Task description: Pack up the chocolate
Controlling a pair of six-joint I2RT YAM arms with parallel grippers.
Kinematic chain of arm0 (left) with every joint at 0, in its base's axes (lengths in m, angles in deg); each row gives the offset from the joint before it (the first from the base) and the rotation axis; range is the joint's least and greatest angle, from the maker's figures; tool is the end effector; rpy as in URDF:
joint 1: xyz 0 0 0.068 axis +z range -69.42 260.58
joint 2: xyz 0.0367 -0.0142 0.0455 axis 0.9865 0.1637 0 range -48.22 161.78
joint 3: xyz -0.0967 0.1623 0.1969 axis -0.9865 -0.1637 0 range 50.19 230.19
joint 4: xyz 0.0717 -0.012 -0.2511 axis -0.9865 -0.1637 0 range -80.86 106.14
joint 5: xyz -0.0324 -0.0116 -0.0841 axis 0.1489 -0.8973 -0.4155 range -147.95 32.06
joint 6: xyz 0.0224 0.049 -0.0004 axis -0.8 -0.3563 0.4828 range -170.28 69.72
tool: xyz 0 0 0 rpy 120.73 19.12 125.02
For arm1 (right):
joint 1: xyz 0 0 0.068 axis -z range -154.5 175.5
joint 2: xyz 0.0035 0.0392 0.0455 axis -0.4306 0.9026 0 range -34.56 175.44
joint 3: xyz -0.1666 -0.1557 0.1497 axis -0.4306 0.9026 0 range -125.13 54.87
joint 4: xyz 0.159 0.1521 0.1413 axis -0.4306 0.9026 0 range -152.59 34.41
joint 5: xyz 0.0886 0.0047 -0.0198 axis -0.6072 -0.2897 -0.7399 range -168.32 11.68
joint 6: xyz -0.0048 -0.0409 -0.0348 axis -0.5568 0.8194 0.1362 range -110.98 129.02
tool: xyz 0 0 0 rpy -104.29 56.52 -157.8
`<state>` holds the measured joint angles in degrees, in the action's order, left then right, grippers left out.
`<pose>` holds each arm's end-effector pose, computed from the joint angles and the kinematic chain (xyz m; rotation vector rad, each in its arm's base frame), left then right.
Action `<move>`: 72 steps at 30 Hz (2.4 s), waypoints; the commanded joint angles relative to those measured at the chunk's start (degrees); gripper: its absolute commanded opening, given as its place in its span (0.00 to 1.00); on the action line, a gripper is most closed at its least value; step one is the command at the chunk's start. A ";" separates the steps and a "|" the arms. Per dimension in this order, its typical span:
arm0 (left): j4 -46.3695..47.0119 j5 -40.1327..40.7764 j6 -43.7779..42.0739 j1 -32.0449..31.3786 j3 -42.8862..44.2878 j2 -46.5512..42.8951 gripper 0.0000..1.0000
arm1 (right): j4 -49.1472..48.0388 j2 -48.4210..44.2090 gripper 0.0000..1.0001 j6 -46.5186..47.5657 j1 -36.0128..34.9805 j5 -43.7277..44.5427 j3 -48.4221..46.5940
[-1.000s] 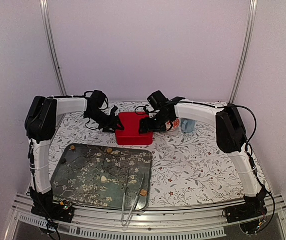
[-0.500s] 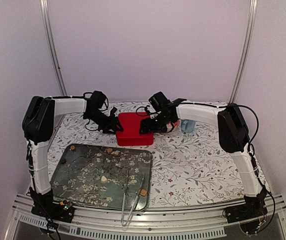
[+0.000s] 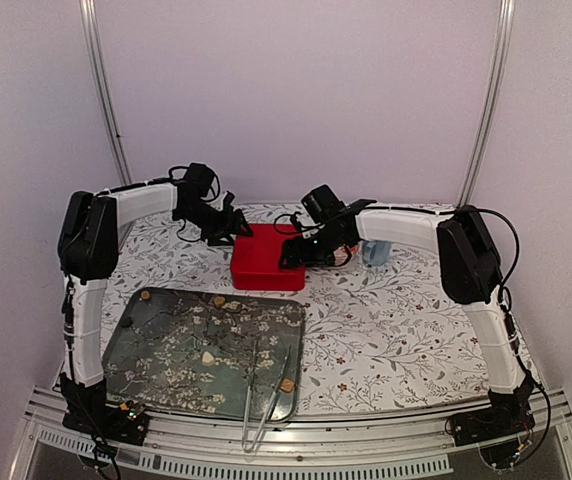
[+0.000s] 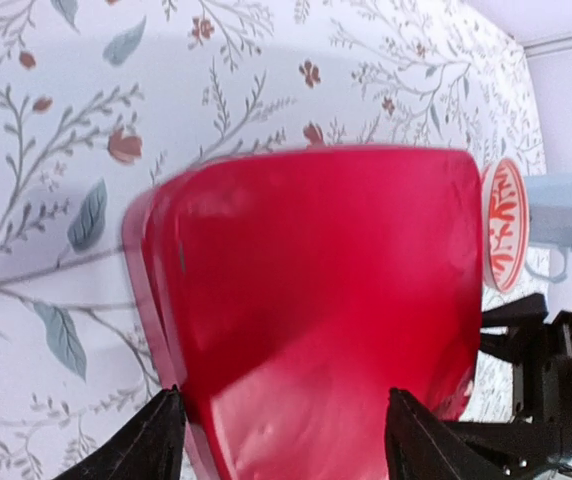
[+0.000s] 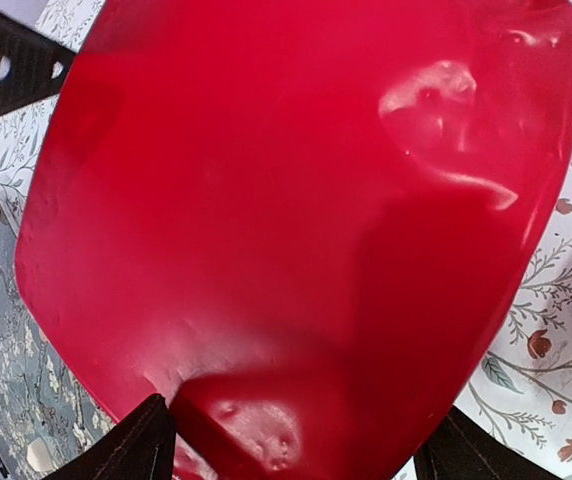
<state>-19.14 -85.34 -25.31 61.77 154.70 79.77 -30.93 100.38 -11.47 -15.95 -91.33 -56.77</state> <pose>0.4546 -0.1722 0.1889 0.0381 2.6825 -0.8845 0.3827 0.3487 0.1696 -0.5752 2.5859 0.6888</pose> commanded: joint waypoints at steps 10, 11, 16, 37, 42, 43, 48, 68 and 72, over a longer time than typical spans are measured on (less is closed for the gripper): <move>-1.09 0.85 -2.80 2.83 4.99 10.70 0.47 | 3.88 0.74 0.82 2.73 -0.73 -4.76 2.39; -1.70 1.50 -3.55 2.78 4.73 10.93 0.44 | 3.85 0.73 0.82 2.74 -0.59 -4.86 2.39; -5.96 5.25 -5.93 2.71 3.82 11.80 0.31 | 3.82 0.28 0.83 2.33 -0.05 -4.80 2.23; -4.76 14.72 -8.61 0.80 12.82 -4.36 0.44 | 1.00 -13.65 0.99 0.04 1.11 -2.04 3.18; -7.93 19.54 -11.87 -1.77 18.71 -2.73 0.22 | 0.14 -17.56 0.98 -0.75 1.98 -1.51 5.78; -8.18 20.26 -12.49 -2.29 19.58 -2.12 0.20 | -0.11 -18.31 0.98 -0.97 2.32 -1.40 6.64; -9.65 22.45 -13.65 -4.26 22.48 2.07 0.13 | -0.64 -21.07 0.97 -1.72 3.83 -1.21 10.80; -12.48 25.04 -15.05 -6.20 26.07 11.45 0.10 | -1.07 -22.96 0.95 -2.36 5.22 -1.13 15.30; -6.67 21.97 -15.48 -8.99 26.45 8.19 0.12 | -1.23 -23.79 0.96 -2.53 5.31 -0.90 16.05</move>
<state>-30.62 -60.25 -39.52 56.11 179.72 92.84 -31.00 80.07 -13.28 -11.05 -93.21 -42.12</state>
